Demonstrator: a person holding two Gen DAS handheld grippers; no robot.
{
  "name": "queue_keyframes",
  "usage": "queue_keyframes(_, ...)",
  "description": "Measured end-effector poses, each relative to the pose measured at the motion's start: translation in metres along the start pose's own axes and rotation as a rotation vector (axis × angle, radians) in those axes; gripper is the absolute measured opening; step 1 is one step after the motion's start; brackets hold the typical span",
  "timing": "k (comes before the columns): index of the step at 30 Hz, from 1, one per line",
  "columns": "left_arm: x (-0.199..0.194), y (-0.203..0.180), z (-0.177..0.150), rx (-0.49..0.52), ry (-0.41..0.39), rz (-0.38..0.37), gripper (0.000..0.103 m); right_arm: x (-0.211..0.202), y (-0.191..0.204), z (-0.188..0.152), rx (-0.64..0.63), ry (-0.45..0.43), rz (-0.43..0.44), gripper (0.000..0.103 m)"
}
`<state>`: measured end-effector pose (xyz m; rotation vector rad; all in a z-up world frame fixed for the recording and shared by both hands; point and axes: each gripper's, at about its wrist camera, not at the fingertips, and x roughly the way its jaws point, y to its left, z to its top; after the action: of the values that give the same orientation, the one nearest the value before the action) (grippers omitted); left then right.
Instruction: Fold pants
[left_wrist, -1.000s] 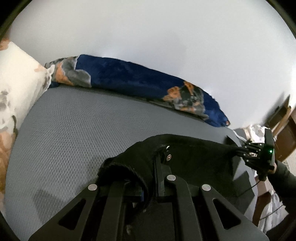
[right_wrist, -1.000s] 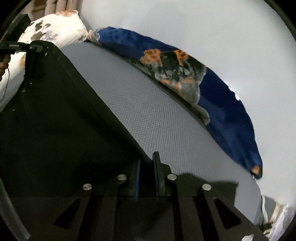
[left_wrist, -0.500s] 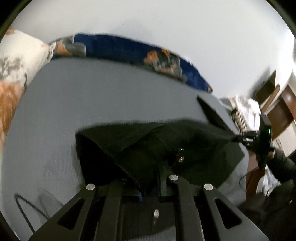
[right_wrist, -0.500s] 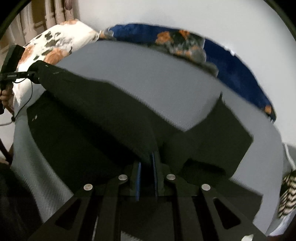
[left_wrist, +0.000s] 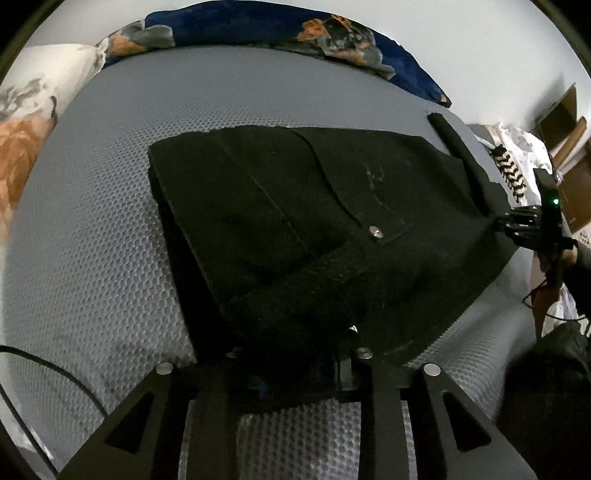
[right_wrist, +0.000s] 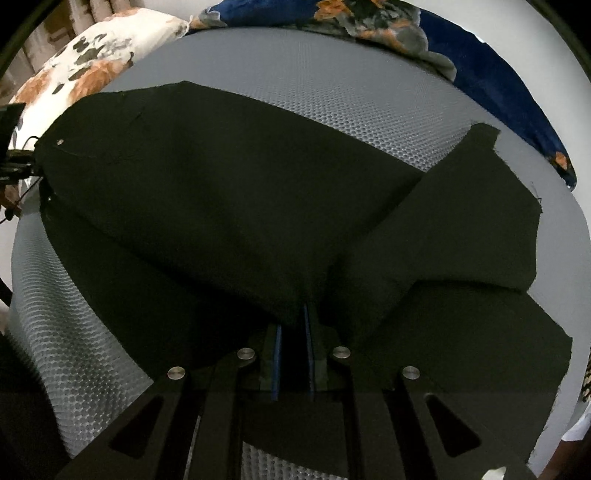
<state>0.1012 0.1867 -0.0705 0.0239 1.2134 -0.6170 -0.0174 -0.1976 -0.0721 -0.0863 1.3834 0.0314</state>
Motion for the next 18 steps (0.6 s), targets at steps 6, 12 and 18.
queue_keyframes(6,-0.014,0.0,-0.011,0.024,0.029,0.155,0.081,0.003,0.003,0.005,-0.013,-0.004,-0.005,0.009)
queue_keyframes(12,-0.055,0.013,-0.021,-0.136,-0.055,0.131,0.081,0.004,0.003,0.004,-0.006,-0.024,0.001,0.009)
queue_keyframes(18,-0.076,0.016,-0.021,-0.451,-0.103,-0.126,0.081,0.003,0.004,0.002,-0.018,-0.04,-0.004,0.009)
